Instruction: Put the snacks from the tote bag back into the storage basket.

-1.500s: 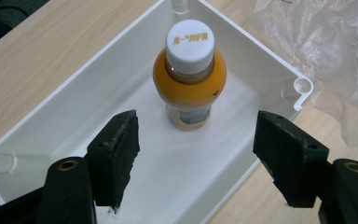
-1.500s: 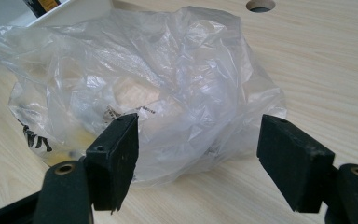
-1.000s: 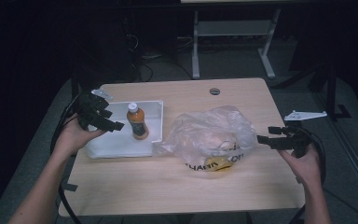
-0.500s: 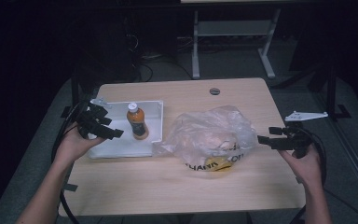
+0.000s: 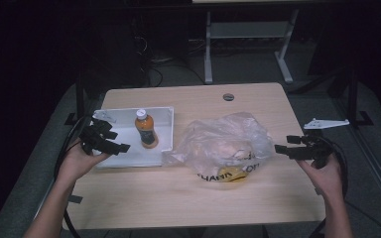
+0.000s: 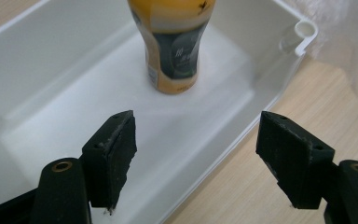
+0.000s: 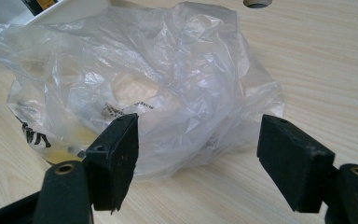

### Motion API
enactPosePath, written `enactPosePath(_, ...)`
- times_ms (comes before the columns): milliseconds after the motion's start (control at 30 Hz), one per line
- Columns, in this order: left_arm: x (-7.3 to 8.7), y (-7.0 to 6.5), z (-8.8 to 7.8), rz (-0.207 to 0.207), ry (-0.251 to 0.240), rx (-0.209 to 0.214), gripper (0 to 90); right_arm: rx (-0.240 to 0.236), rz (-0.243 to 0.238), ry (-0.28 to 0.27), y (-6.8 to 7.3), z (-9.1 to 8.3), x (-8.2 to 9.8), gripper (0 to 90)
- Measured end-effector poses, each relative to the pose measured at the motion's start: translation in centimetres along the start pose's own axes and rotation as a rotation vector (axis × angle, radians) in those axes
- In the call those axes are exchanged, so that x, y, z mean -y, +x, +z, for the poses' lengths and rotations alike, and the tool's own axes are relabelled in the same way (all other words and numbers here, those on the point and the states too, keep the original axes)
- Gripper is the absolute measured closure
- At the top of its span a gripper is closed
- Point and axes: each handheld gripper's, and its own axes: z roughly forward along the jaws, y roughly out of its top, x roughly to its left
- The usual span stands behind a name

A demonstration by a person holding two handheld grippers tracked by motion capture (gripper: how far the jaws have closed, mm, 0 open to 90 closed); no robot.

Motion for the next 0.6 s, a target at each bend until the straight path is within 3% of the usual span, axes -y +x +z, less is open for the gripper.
enactPosePath(133, 0.7, 0.0, 0.5, 0.006, 0.014, 0.003, 27.6, 0.002, 0.003, -0.002, 0.0, -0.1, 0.0, 28.7)
enactPosePath(600, 2.6, -0.5, 1.3, -0.011, -0.035, 0.005, 27.6, 0.004, 0.005, 0.000, 0.0, -0.2, 0.2, 28.6)
